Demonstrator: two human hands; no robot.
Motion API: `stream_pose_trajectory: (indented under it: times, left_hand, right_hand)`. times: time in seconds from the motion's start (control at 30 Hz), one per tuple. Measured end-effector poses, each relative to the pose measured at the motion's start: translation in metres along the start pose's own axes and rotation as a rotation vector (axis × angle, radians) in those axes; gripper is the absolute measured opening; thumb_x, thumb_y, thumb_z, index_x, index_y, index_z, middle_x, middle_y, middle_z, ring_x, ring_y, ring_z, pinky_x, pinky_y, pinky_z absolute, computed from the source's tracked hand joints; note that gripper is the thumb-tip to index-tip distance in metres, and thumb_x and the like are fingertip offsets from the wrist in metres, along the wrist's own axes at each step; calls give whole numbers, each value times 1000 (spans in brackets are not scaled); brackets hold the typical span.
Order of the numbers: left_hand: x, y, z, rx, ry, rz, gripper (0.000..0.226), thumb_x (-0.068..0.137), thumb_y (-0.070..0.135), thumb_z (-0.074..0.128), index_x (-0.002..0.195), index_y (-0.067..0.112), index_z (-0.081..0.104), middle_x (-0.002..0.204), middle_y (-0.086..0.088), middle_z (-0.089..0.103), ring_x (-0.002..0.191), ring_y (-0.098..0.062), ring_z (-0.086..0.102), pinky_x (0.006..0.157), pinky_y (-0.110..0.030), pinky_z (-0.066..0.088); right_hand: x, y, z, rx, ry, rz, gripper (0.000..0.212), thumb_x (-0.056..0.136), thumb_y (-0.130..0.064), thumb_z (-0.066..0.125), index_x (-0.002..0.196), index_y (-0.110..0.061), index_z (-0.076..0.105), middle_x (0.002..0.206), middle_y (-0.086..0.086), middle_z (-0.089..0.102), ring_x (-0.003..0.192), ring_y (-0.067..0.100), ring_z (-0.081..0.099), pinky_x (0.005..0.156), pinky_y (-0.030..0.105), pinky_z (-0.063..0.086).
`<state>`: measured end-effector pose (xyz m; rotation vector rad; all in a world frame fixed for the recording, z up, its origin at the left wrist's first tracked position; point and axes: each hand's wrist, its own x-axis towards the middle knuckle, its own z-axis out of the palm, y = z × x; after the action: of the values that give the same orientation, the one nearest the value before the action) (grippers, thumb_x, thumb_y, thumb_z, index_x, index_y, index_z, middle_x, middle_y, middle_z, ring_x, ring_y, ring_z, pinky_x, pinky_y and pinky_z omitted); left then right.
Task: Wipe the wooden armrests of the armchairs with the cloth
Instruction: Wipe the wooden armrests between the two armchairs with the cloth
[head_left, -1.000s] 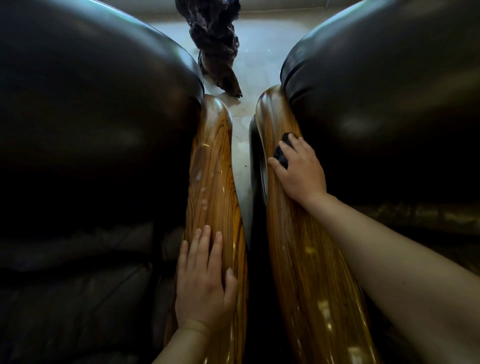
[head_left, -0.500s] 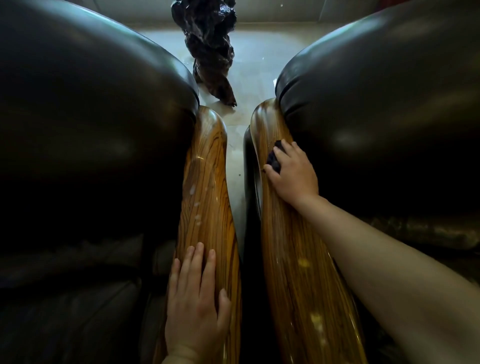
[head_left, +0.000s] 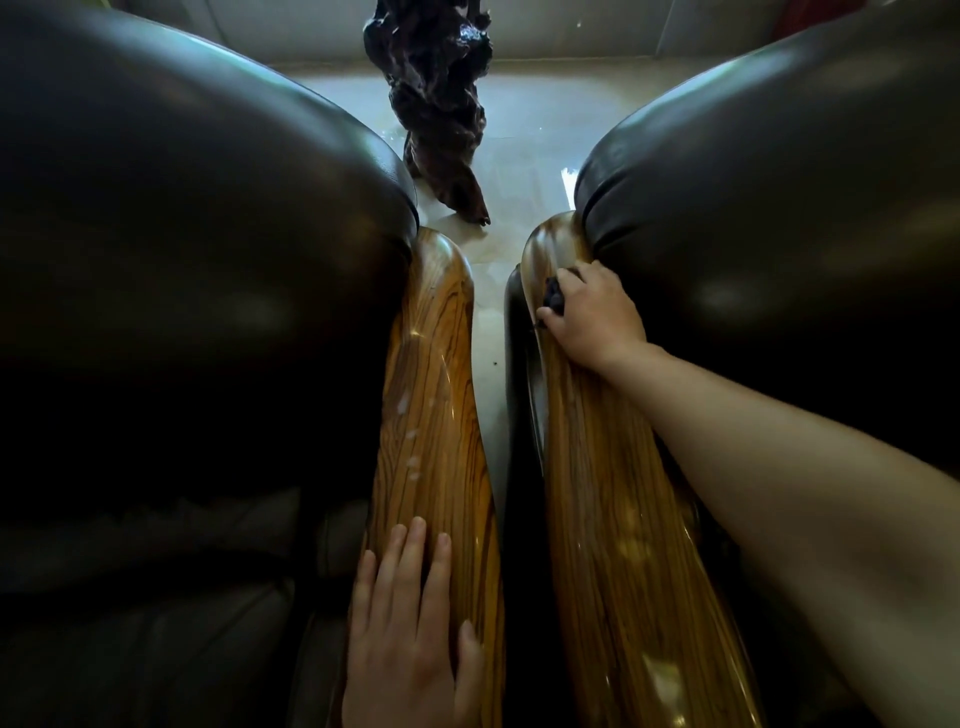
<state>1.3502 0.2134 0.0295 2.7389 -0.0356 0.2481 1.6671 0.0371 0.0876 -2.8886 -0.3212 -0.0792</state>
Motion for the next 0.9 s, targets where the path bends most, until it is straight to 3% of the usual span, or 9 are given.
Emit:
stream_pose_trajectory:
  times: [0.1,0.2,0.3,0.4,0.5,0.63,0.73,0.8,0.9]
  left_hand:
    - [0,3,-1,10,-13,-5,72,77,37,51,145,13,38,152,-13,39,143,-29,31,114,-54,24]
    - [0,5,-7,10,-27,-18,68,79,36,49,141,10,43,150,-16,42,141,-31,35,112,-55,26]
    - [0,6,-8,-4,-40,-35,66,80,36,47,140,8,47,151,-16,41,141,-30,34,113,-56,26]
    - [0,7,-9,-8,-67,-37,66,82,36,45,142,7,45,153,-14,38,144,-29,31,115,-56,24]
    - [-1,8,-9,0,-80,-48,66,83,36,44,143,8,43,154,-14,36,145,-28,28,115,-56,23]
    - [-2,8,-9,19,-89,-42,66,85,37,42,145,9,40,155,-13,34,146,-26,24,117,-55,20]
    - [-2,9,-9,18,-91,-50,67,85,37,42,146,10,38,157,-13,32,148,-25,21,117,-55,20]
    - [-2,9,-9,19,-88,-54,67,85,37,42,146,10,37,157,-13,31,148,-24,20,118,-54,19]
    - [-3,10,-9,19,-68,-45,66,85,36,42,146,10,37,155,-13,33,148,-24,20,118,-54,19]
  right_hand:
    - [-6,-9,-2,-30,-38,-151,35,89,-39,64,117,-18,69,130,3,61,129,26,47,107,39,36]
    - [-71,-11,0,-69,-113,-399,29,87,-43,59,108,-27,70,120,-3,65,121,19,51,104,39,43]
    - [-127,9,-2,-5,-179,-543,34,92,-47,49,117,-30,66,131,-5,60,133,17,46,115,41,35]
    - [-112,30,-6,54,-49,-295,47,96,-50,46,138,-29,53,152,-4,44,145,17,30,120,39,21]
    - [-102,23,-2,119,22,-20,55,98,-47,47,147,-25,40,160,-3,31,150,18,18,121,43,19]
    - [-188,10,16,200,69,-94,52,96,-42,49,145,-28,41,159,-5,30,149,16,20,118,44,27]
    - [-257,21,19,207,-1,-302,50,98,-39,50,145,-26,43,161,-5,27,150,19,20,116,46,33]
    - [-255,36,16,198,-7,-392,49,98,-36,52,144,-21,45,160,0,31,149,21,25,113,47,37]
    - [-206,29,8,230,71,-141,50,97,-35,53,143,-17,48,154,4,40,145,22,33,113,48,37]
